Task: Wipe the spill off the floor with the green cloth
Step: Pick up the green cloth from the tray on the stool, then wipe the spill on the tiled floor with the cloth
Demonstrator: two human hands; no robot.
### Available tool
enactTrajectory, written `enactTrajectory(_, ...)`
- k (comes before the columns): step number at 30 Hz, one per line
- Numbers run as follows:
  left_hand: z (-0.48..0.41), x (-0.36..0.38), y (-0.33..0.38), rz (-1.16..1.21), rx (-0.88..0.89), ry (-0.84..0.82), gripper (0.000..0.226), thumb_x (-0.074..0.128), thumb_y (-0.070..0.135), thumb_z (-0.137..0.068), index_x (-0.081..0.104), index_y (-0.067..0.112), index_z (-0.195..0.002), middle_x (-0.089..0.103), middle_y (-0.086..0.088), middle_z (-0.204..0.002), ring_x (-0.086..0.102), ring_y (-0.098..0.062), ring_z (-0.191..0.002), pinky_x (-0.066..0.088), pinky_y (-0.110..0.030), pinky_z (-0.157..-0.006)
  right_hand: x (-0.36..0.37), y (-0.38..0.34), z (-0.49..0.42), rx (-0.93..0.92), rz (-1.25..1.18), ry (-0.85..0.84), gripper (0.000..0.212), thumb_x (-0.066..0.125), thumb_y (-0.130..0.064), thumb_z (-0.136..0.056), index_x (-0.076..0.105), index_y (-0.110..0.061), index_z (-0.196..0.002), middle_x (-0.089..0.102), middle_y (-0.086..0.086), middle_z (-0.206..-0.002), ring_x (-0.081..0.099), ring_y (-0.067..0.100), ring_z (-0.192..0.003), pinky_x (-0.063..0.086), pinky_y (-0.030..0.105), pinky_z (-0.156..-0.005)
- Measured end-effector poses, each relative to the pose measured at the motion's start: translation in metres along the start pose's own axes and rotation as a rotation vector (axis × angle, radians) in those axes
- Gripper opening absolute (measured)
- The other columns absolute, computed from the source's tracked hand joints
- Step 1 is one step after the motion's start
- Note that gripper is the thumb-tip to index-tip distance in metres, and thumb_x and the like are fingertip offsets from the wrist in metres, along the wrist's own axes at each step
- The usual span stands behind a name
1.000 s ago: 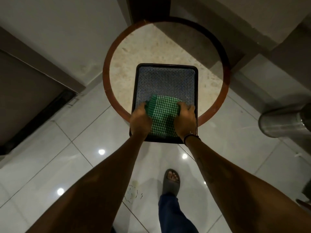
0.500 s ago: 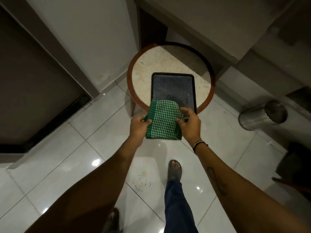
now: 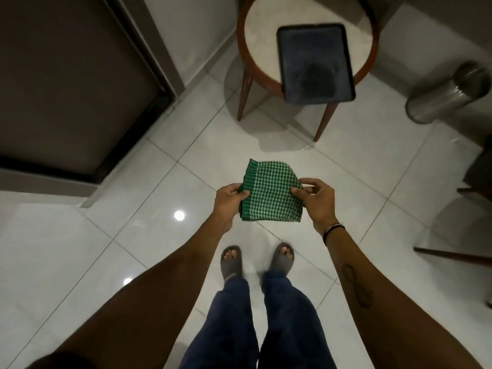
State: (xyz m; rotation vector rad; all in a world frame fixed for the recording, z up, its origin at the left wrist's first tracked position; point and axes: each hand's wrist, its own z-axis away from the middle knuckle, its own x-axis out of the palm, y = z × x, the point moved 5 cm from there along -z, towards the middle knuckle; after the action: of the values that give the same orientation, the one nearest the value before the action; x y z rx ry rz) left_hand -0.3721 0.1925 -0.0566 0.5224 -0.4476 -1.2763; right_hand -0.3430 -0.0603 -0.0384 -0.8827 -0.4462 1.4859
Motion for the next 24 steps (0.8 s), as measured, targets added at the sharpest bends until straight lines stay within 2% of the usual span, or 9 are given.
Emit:
enactTrajectory(3,0.002,-0.014,-0.046,-0.037,-0.065,0.012,0.019,0.065,-0.002,-0.104,0.077,0.012,-0.111,0.080,-0.001,-0.100,0.076,-0.016,-0.087,0.064,-0.018,-0.061,0.005,0.056,0.014,0.038,0.008,-0.021,0.033,0.087,0.002,-0.090,0.076,0.003,-0.121,0.070,0.015,-0.096,0.071,0.037,-0.101,0.062,0.070,-0.102)
enactTrajectory(5,-0.002,-0.019,-0.081,-0.089,-0.100,0.031,0.019,0.066,-0.003,-0.102,0.077,0.014,-0.102,0.081,-0.005,-0.101,0.076,-0.019,-0.087,0.065,-0.020,-0.062,0.006,0.092,0.020,0.072,0.008,-0.017,0.028,0.087,0.003,-0.089,0.076,0.001,-0.115,0.074,0.026,-0.109,0.073,0.048,-0.112,0.062,0.068,-0.103)
enactTrajectory(9,-0.019,-0.023,-0.161,-0.306,-0.184,0.004,0.014,0.064,-0.002,-0.100,0.076,0.000,-0.109,0.080,-0.025,-0.121,0.075,-0.034,-0.099,0.063,-0.039,-0.089,0.009,0.173,0.026,0.187,0.037,-0.052,0.032,0.079,0.014,-0.089,0.068,-0.015,-0.099,0.075,0.029,-0.124,0.072,0.050,-0.122,0.065,0.056,-0.098)
enactTrajectory(10,-0.024,-0.024,-0.183,-0.370,-0.208,-0.014,0.017,0.064,-0.002,-0.099,0.075,-0.005,-0.111,0.080,-0.028,-0.122,0.075,-0.040,-0.103,0.063,-0.045,-0.093,0.011,0.194,0.028,0.211,0.067,-0.077,0.035,0.076,0.016,-0.089,0.066,-0.016,-0.098,0.075,0.026,-0.124,0.072,0.048,-0.122,0.065,0.050,-0.092)
enactTrajectory(12,-0.031,-0.028,-0.225,-0.473,-0.250,-0.040,0.016,0.064,-0.001,-0.097,0.077,-0.003,-0.106,0.085,-0.018,-0.108,0.074,-0.045,-0.109,0.067,-0.046,-0.094,0.013,0.234,0.030,0.217,0.136,-0.119,0.038,0.071,0.019,-0.089,0.064,-0.017,-0.101,0.073,0.014,-0.123,0.071,0.041,-0.124,0.064,0.044,-0.087)
enactTrajectory(14,-0.039,-0.034,-0.263,-0.516,-0.304,-0.024,0.018,0.065,-0.001,-0.095,0.077,0.005,-0.107,0.085,-0.012,-0.105,0.075,-0.044,-0.115,0.068,-0.046,-0.098,0.014,0.274,0.029,0.213,0.204,-0.151,0.038,0.072,0.019,-0.089,0.068,-0.012,-0.110,0.072,0.003,-0.121,0.072,0.037,-0.123,0.067,0.051,-0.091)
enactTrajectory(17,-0.061,-0.038,-0.314,-0.644,-0.333,0.012,0.033,0.069,0.006,-0.093,0.074,-0.003,-0.124,0.080,-0.027,-0.122,0.074,-0.046,-0.120,0.062,-0.053,-0.104,0.018,0.329,0.016,0.214,0.285,-0.173,0.039,0.081,0.011,-0.088,0.077,-0.013,-0.119,0.077,0.004,-0.121,0.075,0.032,-0.116,0.067,0.059,-0.097)
enactTrajectory(22,-0.138,-0.023,-0.375,-0.766,-0.224,-0.030,0.032,0.073,0.014,-0.095,0.079,0.007,-0.125,0.081,-0.016,-0.126,0.076,-0.037,-0.120,0.062,-0.052,-0.106,0.037,0.401,-0.050,0.104,0.448,-0.122,0.038,0.082,0.003,-0.090,0.080,-0.018,-0.122,0.078,0.004,-0.124,0.071,0.023,-0.114,0.063,0.052,-0.104)
enactTrajectory(24,-0.187,-0.014,-0.398,-0.809,-0.170,-0.047,0.025,0.072,0.016,-0.097,0.080,0.007,-0.119,0.083,-0.013,-0.123,0.078,-0.032,-0.113,0.064,-0.046,-0.100,0.048,0.428,-0.088,0.060,0.466,-0.073,0.039,0.078,0.005,-0.094,0.078,-0.016,-0.127,0.076,0.006,-0.128,0.072,0.026,-0.116,0.064,0.053,-0.104)
